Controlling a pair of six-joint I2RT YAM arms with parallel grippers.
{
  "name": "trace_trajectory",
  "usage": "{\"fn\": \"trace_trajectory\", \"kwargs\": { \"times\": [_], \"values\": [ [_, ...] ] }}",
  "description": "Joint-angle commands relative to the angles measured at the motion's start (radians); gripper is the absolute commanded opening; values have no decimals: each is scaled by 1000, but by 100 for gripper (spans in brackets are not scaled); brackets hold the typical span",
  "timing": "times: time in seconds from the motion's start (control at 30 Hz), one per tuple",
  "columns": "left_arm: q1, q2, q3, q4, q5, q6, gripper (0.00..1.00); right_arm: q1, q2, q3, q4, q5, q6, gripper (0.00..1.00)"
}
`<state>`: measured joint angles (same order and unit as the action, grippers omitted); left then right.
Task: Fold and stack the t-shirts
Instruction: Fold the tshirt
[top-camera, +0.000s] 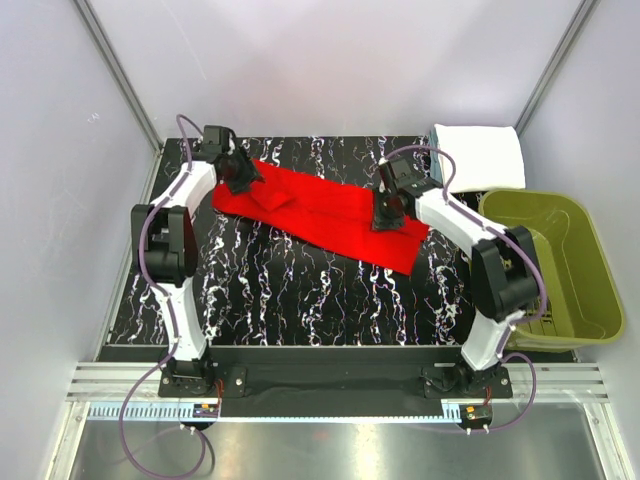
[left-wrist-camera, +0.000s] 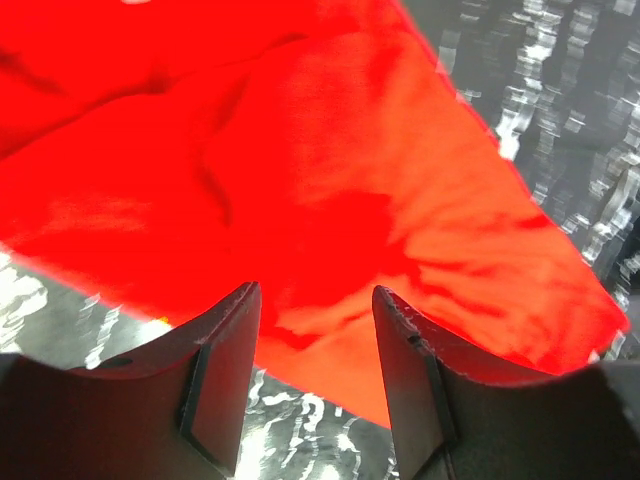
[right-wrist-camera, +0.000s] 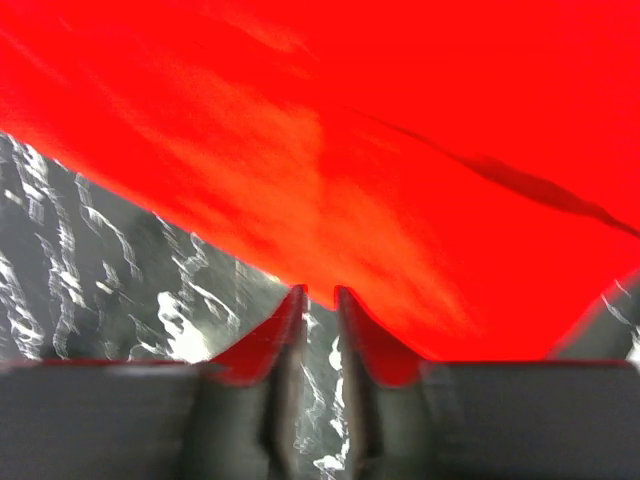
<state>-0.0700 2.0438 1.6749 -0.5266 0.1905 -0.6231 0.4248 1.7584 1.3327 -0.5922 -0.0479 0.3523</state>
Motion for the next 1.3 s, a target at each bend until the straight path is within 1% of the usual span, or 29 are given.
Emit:
{"fn": "trace_trajectory", "kwargs": {
  "times": [0.0, 0.03, 0.07, 0.1, 0.13, 0.17, 0.23, 0.27, 0.3, 0.33, 0.37, 0.43, 0.57, 0.6, 0.63, 0.7, 0.77, 0.87, 0.9, 1.0, 1.03, 1.1, 1.13, 1.17, 1.27],
  "values": [
    [-13, 36, 43, 89, 150, 37, 53, 20, 104, 146, 60, -73, 46, 22],
    [-10, 76, 49, 111, 177, 33, 53, 28, 133, 204, 74, -104, 78, 9],
    [2, 97, 63, 125, 246, 28, 52, 35, 141, 217, 139, -116, 98, 4],
    [7, 114, 63, 143, 274, 19, 51, 43, 147, 221, 188, -134, 123, 1],
    [12, 140, 66, 177, 286, 14, 50, 43, 162, 217, 245, -203, 179, 0],
    [18, 151, 65, 192, 303, 11, 50, 45, 177, 214, 361, -239, 212, 0],
    [18, 183, 75, 206, 303, 6, 50, 48, 231, 212, 471, -329, 288, 0],
    [18, 200, 103, 194, 285, 8, 51, 49, 252, 214, 558, -355, 310, 0],
    [18, 220, 127, 159, 261, 20, 50, 51, 288, 223, 581, -392, 350, 0],
    [18, 258, 176, 76, 200, 31, 51, 52, 302, 229, 618, -403, 361, 0],
    [19, 272, 190, 47, 167, 40, 51, 54, 312, 230, 626, -412, 366, 1],
    [21, 280, 180, 75, 148, 52, 53, 57, 335, 238, 632, -421, 363, 2],
    [22, 262, 166, 117, 216, 46, 54, 65, 384, 289, 617, -460, 350, 2],
    [22, 248, 157, 125, 230, 42, 55, 66, 383, 298, 600, -445, 338, 2],
    [24, 218, 149, 143, 245, 40, 55, 66, 375, 293, 565, -431, 335, 2],
    [22, 170, 138, 146, 253, 49, 56, 65, 342, 267, 560, -409, 317, 2],
    [21, 139, 109, 169, 282, 43, 56, 68, 323, 261, 517, -396, 298, 2],
    [18, 87, 42, 270, 340, -13, 56, 66, 285, 232, 471, -377, 258, 1],
    [15, 73, 25, 328, 354, -26, 57, 68, 264, 223, 456, -369, 254, 1],
    [4, 75, -7, 384, 391, -61, 56, 68, 222, 180, 442, -348, 237, 2],
    [-5, 75, -24, 398, 397, -64, 55, 66, 211, 169, 436, -345, 231, 1],
    [-14, 84, -38, 431, 409, -78, 48, 66, 194, 154, 424, -336, 217, 1],
    [-22, 90, -44, 435, 411, -82, 44, 66, 188, 151, 404, -330, 214, 1],
    [-25, 102, -49, 439, 409, -90, 32, 66, 181, 146, 399, -322, 206, 1],
    [-34, 124, -63, 439, 391, -99, 24, 66, 168, 146, 381, -314, 194, 1]
  ]
}}
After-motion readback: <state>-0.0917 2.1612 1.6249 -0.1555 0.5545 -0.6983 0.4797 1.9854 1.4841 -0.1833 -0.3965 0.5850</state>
